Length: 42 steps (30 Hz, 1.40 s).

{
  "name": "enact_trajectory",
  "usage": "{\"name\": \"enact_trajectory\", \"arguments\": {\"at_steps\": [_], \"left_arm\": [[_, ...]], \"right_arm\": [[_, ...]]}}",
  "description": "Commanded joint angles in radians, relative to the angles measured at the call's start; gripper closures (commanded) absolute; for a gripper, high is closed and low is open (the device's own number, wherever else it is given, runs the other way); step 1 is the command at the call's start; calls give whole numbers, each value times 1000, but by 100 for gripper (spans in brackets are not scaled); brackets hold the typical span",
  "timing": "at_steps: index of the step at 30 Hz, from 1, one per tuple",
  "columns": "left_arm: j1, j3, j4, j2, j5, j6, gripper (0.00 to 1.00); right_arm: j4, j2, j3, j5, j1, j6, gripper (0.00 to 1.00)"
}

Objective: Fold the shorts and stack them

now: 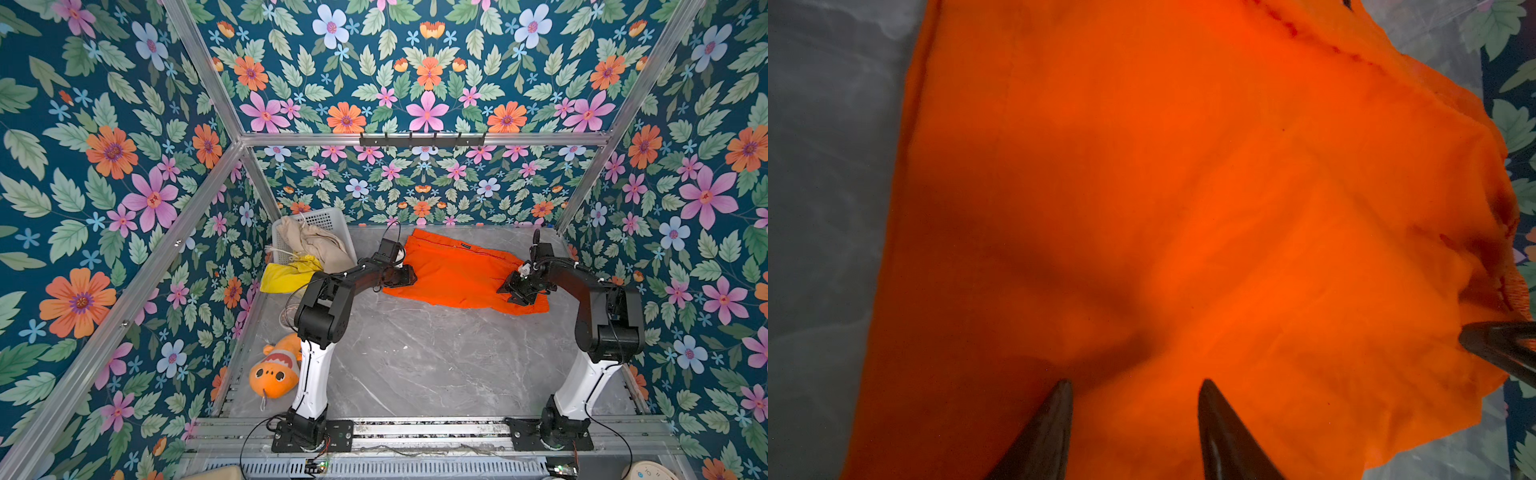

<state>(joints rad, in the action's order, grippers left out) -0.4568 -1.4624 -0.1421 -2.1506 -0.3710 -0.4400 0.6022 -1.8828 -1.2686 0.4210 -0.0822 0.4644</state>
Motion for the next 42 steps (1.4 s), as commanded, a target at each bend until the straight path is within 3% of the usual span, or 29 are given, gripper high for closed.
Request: {"name": "enact_trajectory", "arguments": {"at_steps": [1, 11, 16, 20, 24, 29, 34, 37, 42], "left_arm": [[1, 89, -51, 31, 24, -28, 49], [-28, 509, -9, 296, 29, -98, 50], [-108, 684, -20, 438, 50, -162, 50], [-185, 755, -32, 555, 65, -227, 50], [-199, 727, -120, 707, 116, -228, 49], [-125, 539, -276, 779, 197, -51, 47], [-22, 317, -436, 656, 200, 320, 48], [8, 206, -519, 571, 205, 513, 43], [30, 119, -538, 468, 150, 798, 45]], "right_arm": [[28, 6, 20, -41, 0, -2, 50], [109, 112, 178, -123, 1, -10, 50], [110, 252, 300, -113, 2, 45, 50], [129, 392, 361, -114, 12, 41, 49], [159, 530, 344, -109, 68, 24, 49], [106, 609, 288, -148, 225, 8, 49], [-14, 574, 259, -136, 375, -29, 49], [-101, 536, 275, -114, 434, 6, 49], [-216, 468, 295, -79, 486, 43, 49]]}}
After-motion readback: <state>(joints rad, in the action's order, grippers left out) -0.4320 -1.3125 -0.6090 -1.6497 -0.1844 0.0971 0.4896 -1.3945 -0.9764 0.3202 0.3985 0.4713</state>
